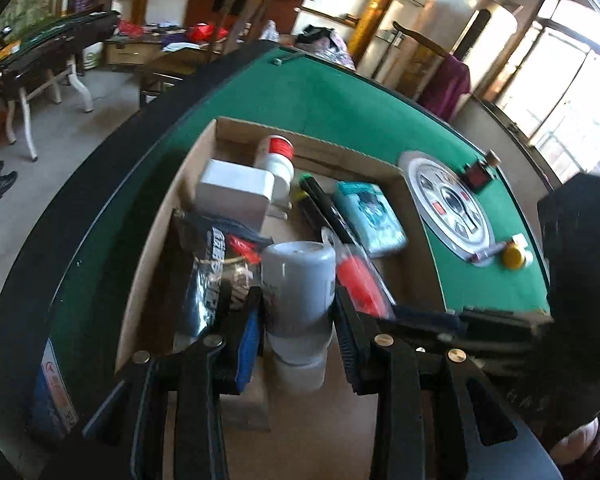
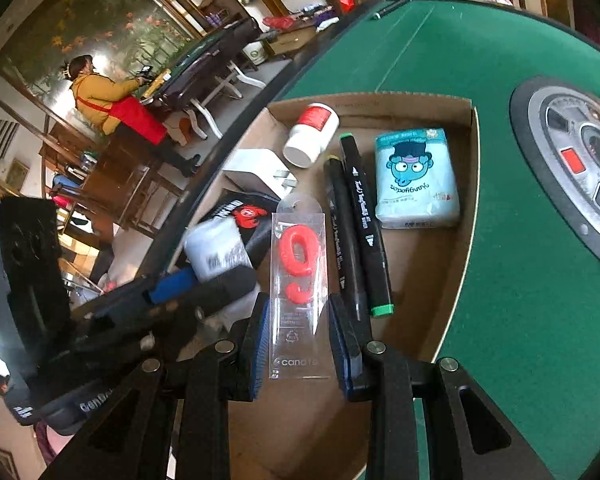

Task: Organize objects
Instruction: 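Carry the candle pack into the box with right gripper while left gripper places the bottle, then grasp the white-and-blue medicine box with right gripper while left gripper moves to black marker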

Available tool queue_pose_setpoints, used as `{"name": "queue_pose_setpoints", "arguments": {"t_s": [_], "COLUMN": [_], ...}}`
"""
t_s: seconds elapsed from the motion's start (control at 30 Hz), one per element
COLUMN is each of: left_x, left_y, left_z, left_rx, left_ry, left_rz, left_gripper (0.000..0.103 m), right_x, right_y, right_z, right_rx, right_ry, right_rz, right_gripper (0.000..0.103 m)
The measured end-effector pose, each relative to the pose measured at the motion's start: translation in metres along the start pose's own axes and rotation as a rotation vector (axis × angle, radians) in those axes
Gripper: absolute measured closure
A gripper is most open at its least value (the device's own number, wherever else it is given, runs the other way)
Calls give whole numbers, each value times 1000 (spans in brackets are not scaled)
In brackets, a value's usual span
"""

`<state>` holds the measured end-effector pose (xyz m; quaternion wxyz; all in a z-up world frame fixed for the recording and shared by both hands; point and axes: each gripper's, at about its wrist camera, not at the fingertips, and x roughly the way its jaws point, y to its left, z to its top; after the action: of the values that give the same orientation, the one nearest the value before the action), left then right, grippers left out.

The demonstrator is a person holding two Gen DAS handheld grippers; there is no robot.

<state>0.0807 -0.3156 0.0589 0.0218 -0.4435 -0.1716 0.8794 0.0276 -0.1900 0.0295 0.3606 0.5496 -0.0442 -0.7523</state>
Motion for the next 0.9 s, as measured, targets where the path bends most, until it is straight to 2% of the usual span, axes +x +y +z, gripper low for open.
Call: {"name": "queue_pose_setpoints", "arguments": {"t_s": [0.07,0.1,0.13,0.2,0.3,0.43,0.5,0.6,0.7,0.8,0.9], "left_x": [-2,-4,-6,-13,-30,-54,-64,-74,-77,-79,-80], "left_y": [1,2,2,2,-4,-10,-16,-28,-47,-73,-106], "left_z": [-1,-1,-2,-2,-3,-8,-10,-13,-15,-21,-33], "left_rx": [-11,-15,-18,-25,-7,-8,-1,12,33,68,127], "left_ry": [-12,-22,-29,-50,-98,-166,-189,-191,-170,-155,-150], "left_rz": [8,-2,-18,-36,-15,6,20,13,-36,-95,-136], "left_gripper": [65,58,46,37,35,24,20,17,17,17,17], "right_x": [5,7,8,8,2,-17,-29,-51,-73,-103,-139], "right_y": [-4,-6,-9,-12,-13,-16,-21,-36,-58,-89,-129], "right_z": [1,1,2,2,2,-1,-4,-13,-26,-38,-50], "right_rx": [7,9,16,29,25,16,17,40,95,149,201], "right_ry": [13,20,22,14,0,-53,-82,-125,-174,-227,-283], "right_rz": [3,16,25,30,32,18,10,44,47,6,-95], "right_gripper": [70,70,70,68,59,50,39,29,28,28,28]}}
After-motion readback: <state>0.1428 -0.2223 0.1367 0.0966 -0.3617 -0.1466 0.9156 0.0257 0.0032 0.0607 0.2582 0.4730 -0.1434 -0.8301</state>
